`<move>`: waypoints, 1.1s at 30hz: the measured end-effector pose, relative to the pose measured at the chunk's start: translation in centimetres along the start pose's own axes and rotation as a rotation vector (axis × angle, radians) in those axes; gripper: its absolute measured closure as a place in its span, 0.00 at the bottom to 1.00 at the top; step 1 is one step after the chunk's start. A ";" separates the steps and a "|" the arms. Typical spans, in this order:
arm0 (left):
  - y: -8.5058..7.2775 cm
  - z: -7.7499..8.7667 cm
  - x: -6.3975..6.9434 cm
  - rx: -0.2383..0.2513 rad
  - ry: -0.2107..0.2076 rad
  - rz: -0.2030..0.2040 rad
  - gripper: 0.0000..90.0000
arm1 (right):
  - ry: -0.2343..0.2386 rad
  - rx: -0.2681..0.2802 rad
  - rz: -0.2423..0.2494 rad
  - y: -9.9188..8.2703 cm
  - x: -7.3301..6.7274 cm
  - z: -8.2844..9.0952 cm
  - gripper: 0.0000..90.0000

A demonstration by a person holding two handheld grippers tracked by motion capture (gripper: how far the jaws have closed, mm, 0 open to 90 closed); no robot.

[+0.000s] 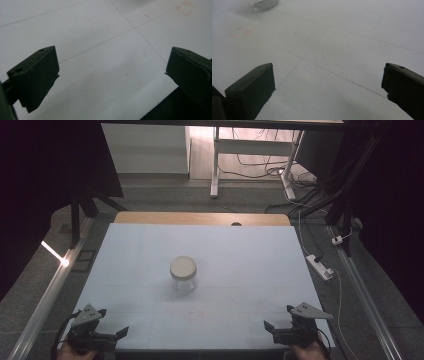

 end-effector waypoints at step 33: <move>-0.1 -0.7 0.4 -0.075 -0.062 -0.028 0.00 | 0.004 -0.001 0.010 0.0 -0.1 0.0 0.00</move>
Point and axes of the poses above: each handheld gripper's, and its own axes: z roughly backward along the jaws, y roughly out of its top, x roughly to its right, the point moved 7 cm from there along -z, roughly forward along the jaws, and after that the axes turned 14 degrees about -y, right-handed, at the moved point
